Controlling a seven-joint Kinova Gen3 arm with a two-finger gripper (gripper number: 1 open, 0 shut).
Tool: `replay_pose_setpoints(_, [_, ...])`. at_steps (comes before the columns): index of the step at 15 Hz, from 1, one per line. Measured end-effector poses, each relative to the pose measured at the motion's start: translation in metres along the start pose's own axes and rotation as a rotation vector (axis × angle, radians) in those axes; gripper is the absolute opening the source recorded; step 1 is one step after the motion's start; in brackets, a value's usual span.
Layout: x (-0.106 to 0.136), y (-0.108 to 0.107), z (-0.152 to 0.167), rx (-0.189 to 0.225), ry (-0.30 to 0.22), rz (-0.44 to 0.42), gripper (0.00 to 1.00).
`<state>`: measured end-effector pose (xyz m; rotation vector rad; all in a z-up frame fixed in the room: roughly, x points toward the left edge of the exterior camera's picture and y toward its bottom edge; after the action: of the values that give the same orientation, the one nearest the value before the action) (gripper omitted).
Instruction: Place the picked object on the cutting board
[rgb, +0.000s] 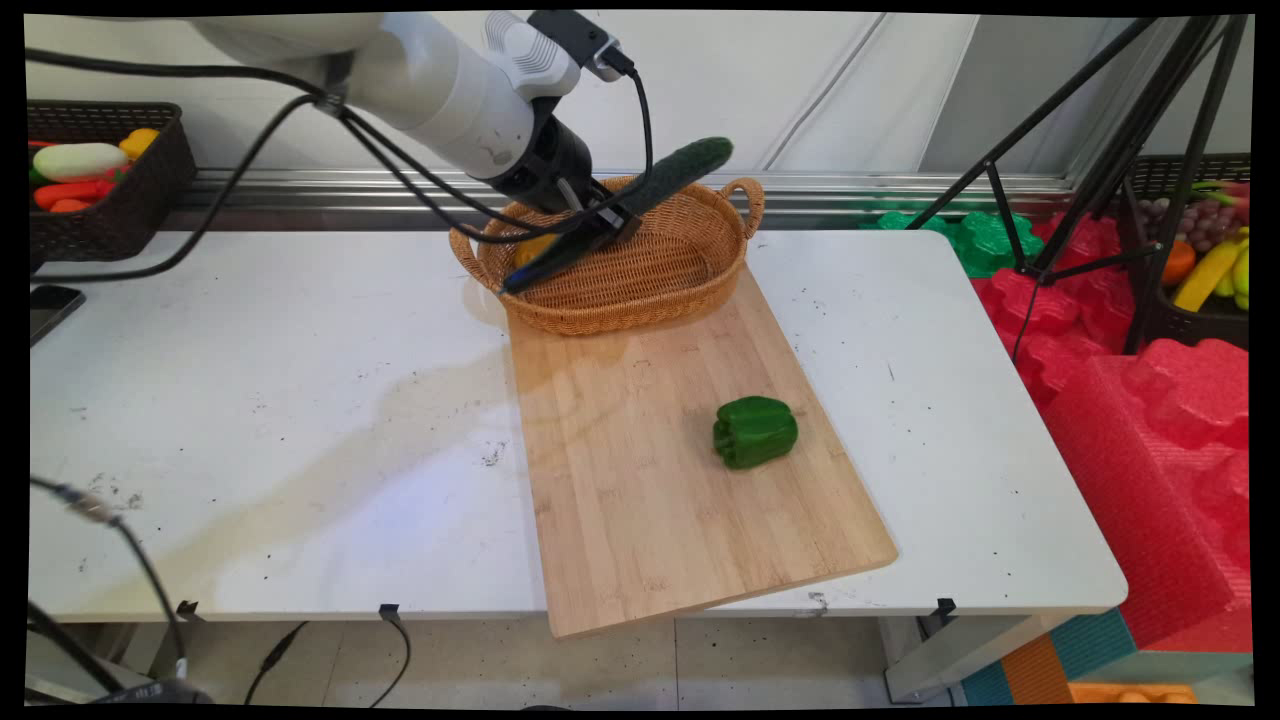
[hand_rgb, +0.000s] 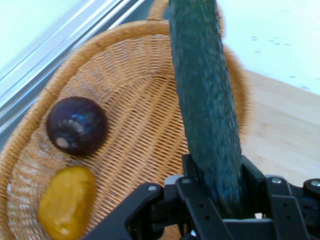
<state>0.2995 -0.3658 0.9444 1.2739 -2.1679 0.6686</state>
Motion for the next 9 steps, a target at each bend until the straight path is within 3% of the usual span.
replay_pose_setpoints(5, [-0.012, 0.038, -0.039, -0.039, 0.006, 0.018, 0.0])
replay_pose_setpoints(9, [-0.018, 0.059, -0.045, -0.047, 0.005, 0.035, 0.0])
